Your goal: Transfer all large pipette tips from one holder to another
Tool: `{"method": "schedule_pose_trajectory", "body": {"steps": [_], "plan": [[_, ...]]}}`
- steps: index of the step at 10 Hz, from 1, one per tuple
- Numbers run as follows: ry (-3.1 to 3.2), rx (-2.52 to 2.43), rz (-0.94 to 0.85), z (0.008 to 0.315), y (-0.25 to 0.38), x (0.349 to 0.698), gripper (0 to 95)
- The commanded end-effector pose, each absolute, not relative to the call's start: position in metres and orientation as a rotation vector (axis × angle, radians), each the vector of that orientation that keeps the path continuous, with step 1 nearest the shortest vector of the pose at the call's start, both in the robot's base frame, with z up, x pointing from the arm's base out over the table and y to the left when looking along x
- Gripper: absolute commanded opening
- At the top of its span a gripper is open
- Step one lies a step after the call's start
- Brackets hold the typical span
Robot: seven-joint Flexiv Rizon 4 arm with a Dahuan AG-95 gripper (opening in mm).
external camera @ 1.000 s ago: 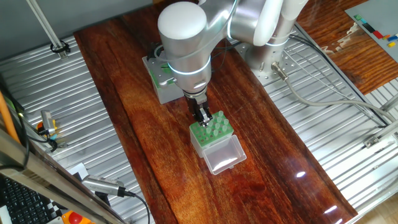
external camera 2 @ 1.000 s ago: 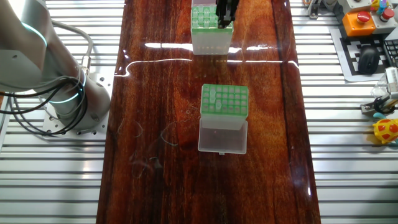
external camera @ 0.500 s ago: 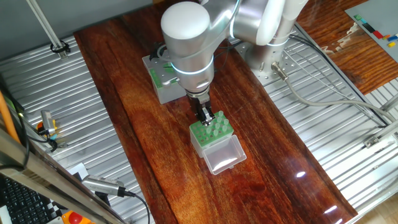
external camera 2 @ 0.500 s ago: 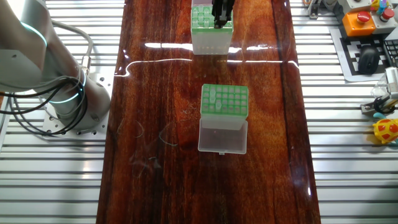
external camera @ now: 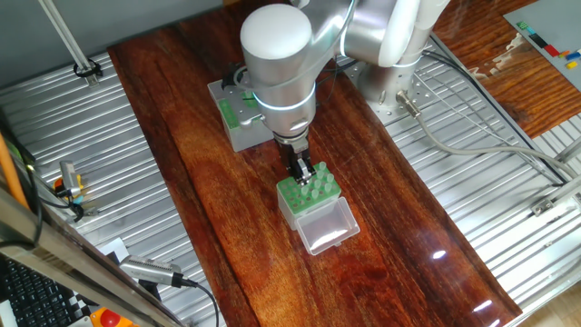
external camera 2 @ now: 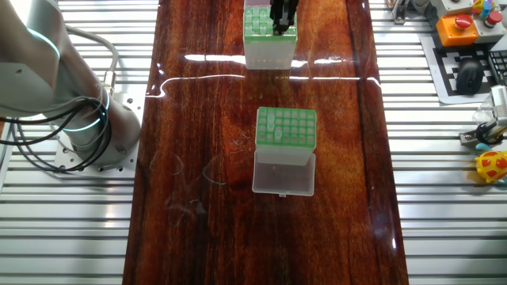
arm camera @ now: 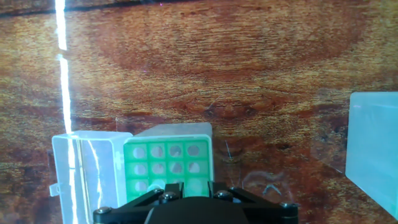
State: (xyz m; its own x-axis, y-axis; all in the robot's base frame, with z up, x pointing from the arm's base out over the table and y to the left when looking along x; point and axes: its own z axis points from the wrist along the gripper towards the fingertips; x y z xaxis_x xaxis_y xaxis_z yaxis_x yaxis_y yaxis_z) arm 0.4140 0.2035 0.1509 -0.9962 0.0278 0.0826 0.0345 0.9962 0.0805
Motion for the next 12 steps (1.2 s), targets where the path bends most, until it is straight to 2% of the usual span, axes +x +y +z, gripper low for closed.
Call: {"method": "schedule_pose_trajectory", "body": {"steps": [1, 7, 12], "plan": [[-3.058, -0.047, -0.124, 0.152, 0.203, 0.414, 0.0], [-3.061, 0.005, -0.133, 0.161, 0.2, 0.418, 0.0], [-3.056, 0.025, -0.16, 0.204, 0.192, 0.422, 0.0]]}}
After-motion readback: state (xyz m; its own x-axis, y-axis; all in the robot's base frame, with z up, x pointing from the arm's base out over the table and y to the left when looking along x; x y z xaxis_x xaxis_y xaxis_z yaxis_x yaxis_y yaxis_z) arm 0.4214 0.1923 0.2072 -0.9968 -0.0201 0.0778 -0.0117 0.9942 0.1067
